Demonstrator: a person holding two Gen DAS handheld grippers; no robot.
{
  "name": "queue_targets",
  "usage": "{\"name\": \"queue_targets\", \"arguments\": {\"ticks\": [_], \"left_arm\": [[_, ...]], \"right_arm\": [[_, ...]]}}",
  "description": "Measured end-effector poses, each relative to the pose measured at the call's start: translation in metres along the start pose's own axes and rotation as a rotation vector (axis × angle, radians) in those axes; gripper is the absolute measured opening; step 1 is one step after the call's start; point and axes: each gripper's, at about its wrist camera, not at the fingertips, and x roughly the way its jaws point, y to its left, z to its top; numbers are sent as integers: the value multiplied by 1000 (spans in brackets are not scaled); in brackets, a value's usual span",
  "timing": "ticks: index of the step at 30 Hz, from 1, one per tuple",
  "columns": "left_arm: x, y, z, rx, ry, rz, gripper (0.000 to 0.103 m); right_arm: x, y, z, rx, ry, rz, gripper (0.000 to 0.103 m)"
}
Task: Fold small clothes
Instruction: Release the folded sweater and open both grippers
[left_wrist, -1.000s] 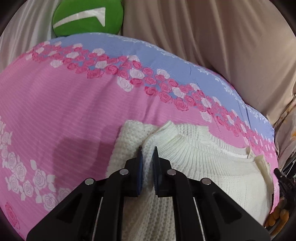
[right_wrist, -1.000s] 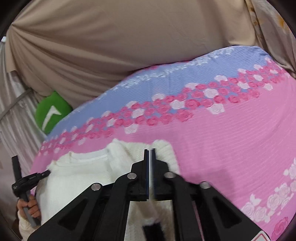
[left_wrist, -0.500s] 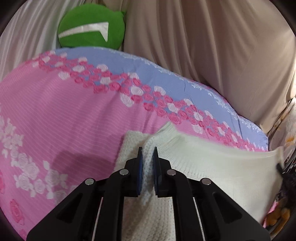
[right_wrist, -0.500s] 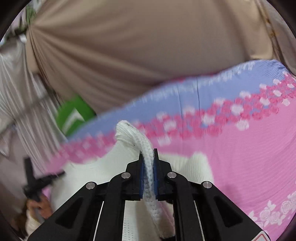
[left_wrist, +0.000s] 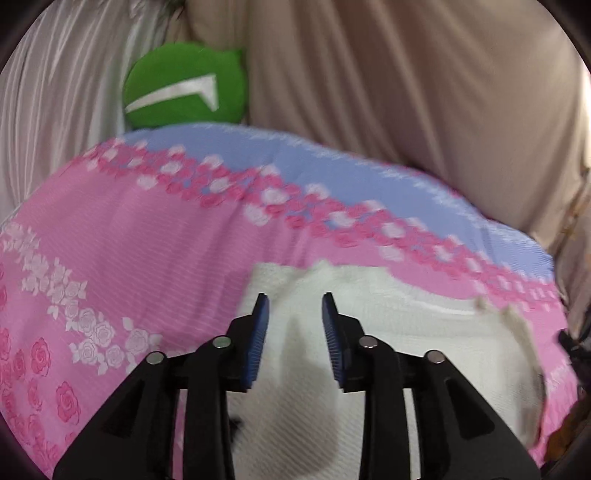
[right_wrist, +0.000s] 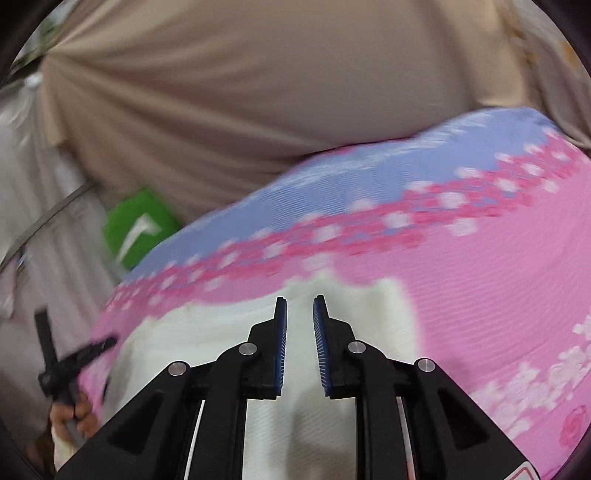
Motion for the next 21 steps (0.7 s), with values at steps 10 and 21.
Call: {"name": "queue_targets", "arguments": {"ticks": [10, 21], "left_arm": [[12, -61, -81, 218, 214, -80, 41], [-29, 33, -69, -12, 190, -25, 30]], "right_arm": [[45, 63, -92, -198, 294, 123, 4], [-48, -64, -59, 64, 86, -168, 15]]}}
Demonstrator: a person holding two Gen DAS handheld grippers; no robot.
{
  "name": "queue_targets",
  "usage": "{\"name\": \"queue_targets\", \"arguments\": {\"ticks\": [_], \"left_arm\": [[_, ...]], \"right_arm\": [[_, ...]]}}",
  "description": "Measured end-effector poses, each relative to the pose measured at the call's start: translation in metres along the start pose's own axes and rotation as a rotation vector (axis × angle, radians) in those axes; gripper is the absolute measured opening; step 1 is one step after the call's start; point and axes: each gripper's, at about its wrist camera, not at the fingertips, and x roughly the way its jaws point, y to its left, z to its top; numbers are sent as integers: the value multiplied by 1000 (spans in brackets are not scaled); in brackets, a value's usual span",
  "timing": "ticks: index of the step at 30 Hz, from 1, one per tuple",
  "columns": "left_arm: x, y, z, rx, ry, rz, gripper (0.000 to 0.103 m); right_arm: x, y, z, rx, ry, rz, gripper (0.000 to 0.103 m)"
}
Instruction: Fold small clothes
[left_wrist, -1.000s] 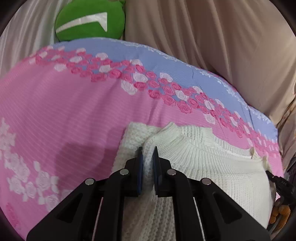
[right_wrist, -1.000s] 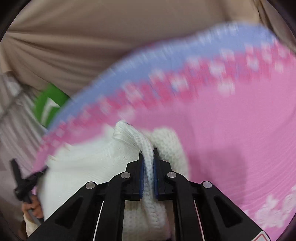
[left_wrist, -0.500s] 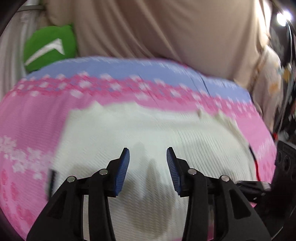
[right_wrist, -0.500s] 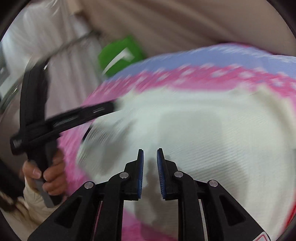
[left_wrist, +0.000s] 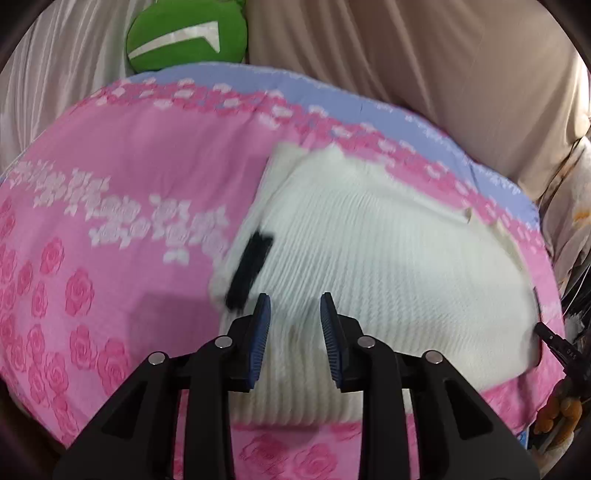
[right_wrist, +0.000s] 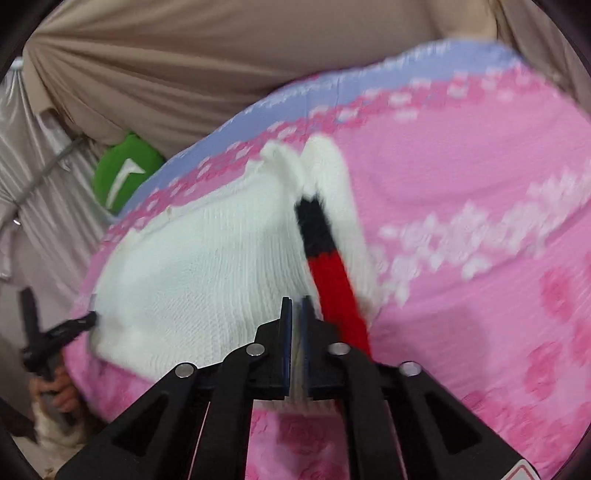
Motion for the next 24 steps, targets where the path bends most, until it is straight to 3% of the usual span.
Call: {"name": "queue_targets", "arguments": {"ticks": [2, 3, 4, 6, 9, 11, 12, 14, 16, 17, 19, 20, 24], "left_arm": [[-3, -14, 21, 30, -59, -10, 44], [-3, -20, 30, 38, -82, -3, 60], [-2, -25, 39, 42, -108, 11, 70], [13, -29, 62, 32, -136, 42, 71], [50, -23, 86, -10, -92, 68, 70], [74, -16, 92, -35, -50, 80, 67], [84, -12, 92, -43, -32, 97, 61], [98, -4, 87, -47, -20, 148, 62], [103, 3, 82, -61, -31, 133, 63], [102, 4, 82, -59, -30, 132, 63], [104, 1, 82, -51, -37, 146, 66], [105, -1, 82, -42, -39, 160, 67], [106, -1, 83, -39, -39, 172, 71]], "right_arm": [[-2, 9, 23, -16, -78, 20, 41], [2, 15, 33, -24, -103, 11, 53], [11, 20, 48, -37, -120, -15, 54], [35, 29, 73, -38, -112, -42, 55], [75, 21, 95, 2, -43, -48, 58], [100, 20, 96, 16, 19, -43, 43], [108, 19, 95, 20, 47, -36, 5], [101, 15, 92, 39, -1, -12, 8], [79, 11, 88, 54, -111, -54, 7], [79, 4, 87, 75, -110, -82, 7], [101, -15, 83, 147, -14, -106, 5], [105, -20, 82, 166, -10, -83, 5], [106, -7, 84, 125, -18, -139, 5]]}}
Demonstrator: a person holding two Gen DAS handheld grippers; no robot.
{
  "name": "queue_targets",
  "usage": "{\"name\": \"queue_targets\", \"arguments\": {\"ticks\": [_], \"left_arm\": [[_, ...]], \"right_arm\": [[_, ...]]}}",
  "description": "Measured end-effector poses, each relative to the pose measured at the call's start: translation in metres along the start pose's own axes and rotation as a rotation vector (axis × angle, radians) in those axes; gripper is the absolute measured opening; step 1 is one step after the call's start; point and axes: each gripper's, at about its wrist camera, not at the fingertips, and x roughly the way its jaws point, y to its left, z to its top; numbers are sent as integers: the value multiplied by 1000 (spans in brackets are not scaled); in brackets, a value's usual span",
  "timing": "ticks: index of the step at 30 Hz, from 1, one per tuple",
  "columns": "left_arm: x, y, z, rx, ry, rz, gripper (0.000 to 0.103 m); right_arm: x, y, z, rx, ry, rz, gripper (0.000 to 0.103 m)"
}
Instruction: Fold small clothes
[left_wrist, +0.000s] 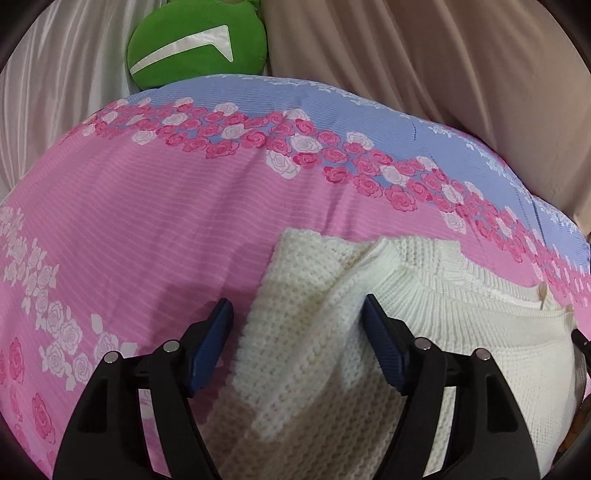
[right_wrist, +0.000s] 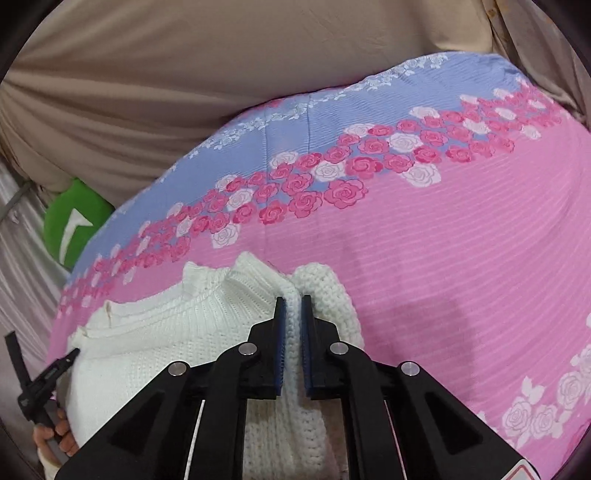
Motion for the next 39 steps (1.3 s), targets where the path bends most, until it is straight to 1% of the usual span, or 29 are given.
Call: {"name": "queue_targets", "arguments": {"ticks": [2, 3, 5, 6, 8, 11, 13, 16, 18, 19, 20, 21, 24, 27, 29, 30, 32, 34, 37, 39], "left_arm": [[0, 2, 0, -2, -1, -5, 71], [0, 0, 0, 0, -1, -2, 71], [0, -1, 0, 3, -2, 9, 73], [0, -1, 0, 4, -2, 13, 74], [0, -1, 0, 2, -1, 16, 75], [0, -2, 0, 2, -2, 21, 75], [0, -1, -1, 2, -3, 27, 77], [-1, -1, -2, -1, -4, 34, 78], [-1, -2, -2, -1, -5, 37, 79], [-1, -2, -2, -1, -5, 39, 79], [-1, -2, -3, -2, -5, 38, 79], [-1, -2, -3, -2, -5, 38, 79], [-1, -1, -3, -4, -5, 35, 80], [-3, 2, -4, -17, -6, 16, 80], [-15, 10, -9, -46, -19, -36, 79], [-22, 15, -13, -59, -22, -65, 79], [-40, 23, -28, -79, -28, -97, 79], [-54, 30, -41, -76, -19, -127, 79], [-72, 51, -59, -116, 18, -191, 79], [-77, 68, -65, -158, 40, -217, 79]], "right_arm": [[-18, 5, -4, 9, -68, 19, 12], [-33, 10, -8, 14, -129, 35, 19], [-56, 19, -14, -6, -190, 73, 19], [-64, 27, -17, -27, -191, 107, 19], [-71, 51, -26, -86, -158, 175, 19], [-61, 94, -46, -192, -58, 262, 19], [-50, 123, -64, -262, 1, 306, 19], [-31, 157, -85, -348, 75, 341, 19], [-20, 173, -99, -404, 106, 331, 19], [-11, 178, -105, -430, 112, 299, 19], [-7, 178, -107, -444, 106, 285, 18], [-7, 177, -107, -444, 97, 290, 16], [-11, 163, -99, -377, 114, 313, 13], [-24, 142, -89, -301, 89, 287, 15], [-35, 133, -85, -289, 70, 260, 20], [-40, 132, -85, -293, 66, 253, 21], [-47, 132, -86, -308, 64, 253, 21], [-49, 138, -88, -336, 69, 259, 21], [-34, 152, -96, -380, 112, 273, 21], [-17, 158, -105, -402, 149, 258, 21]]}}
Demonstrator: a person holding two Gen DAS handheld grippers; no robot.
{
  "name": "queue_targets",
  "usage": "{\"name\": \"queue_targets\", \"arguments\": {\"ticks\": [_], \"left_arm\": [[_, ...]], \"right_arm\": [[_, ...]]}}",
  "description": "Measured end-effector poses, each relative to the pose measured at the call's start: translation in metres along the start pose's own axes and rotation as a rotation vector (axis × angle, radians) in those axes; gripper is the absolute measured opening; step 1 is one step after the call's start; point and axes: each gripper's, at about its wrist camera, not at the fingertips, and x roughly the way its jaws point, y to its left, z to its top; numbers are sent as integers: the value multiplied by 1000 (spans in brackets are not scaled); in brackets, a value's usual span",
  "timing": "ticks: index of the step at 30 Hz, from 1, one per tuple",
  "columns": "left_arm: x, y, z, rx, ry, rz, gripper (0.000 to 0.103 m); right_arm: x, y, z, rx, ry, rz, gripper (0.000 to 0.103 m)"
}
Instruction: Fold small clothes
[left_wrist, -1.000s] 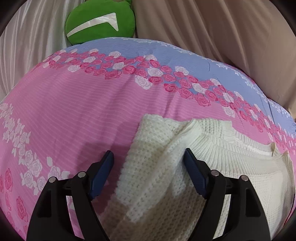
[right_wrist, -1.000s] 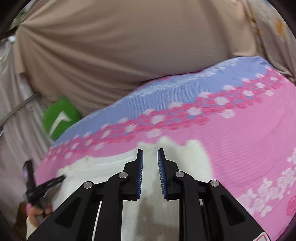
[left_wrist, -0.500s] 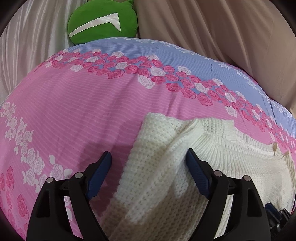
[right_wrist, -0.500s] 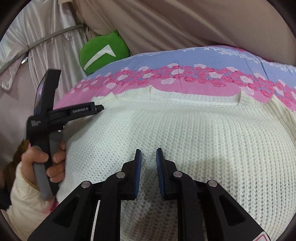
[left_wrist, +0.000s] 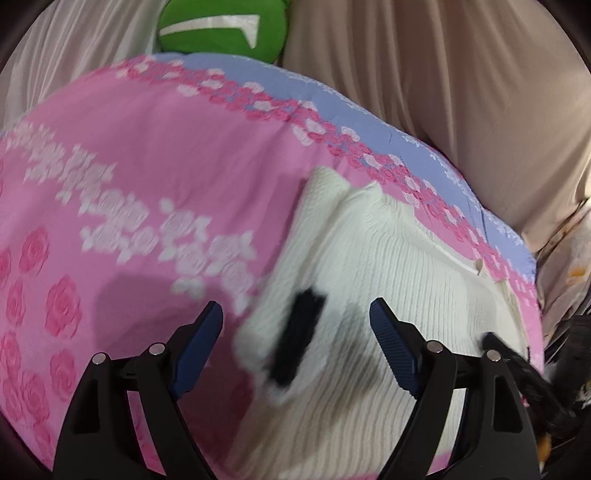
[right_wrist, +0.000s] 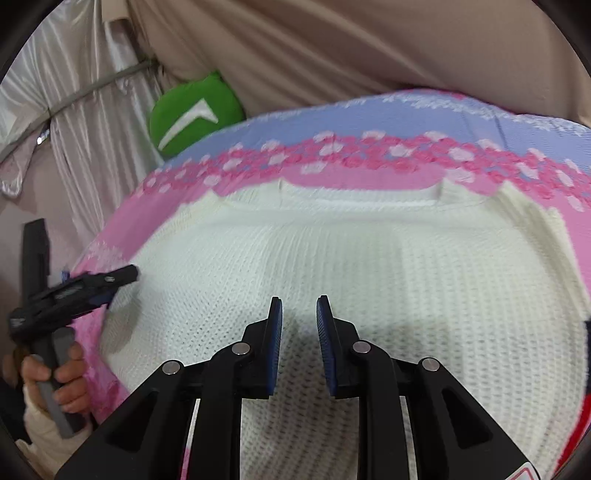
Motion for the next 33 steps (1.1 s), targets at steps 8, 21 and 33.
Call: {"name": "queue_targets", "arguments": {"ticks": [8, 21, 33], "left_arm": [[7, 9, -5, -11, -2, 3, 84], [-20, -109, 14, 197, -88, -113, 25], [5, -290, -45, 553, 2, -268, 24]], "right_arm": [[4, -5, -4, 4, -56, 27, 22], [-12, -7, -8, 40, -141, 81, 41], [-105, -83, -52, 237, -294, 57, 47]]}}
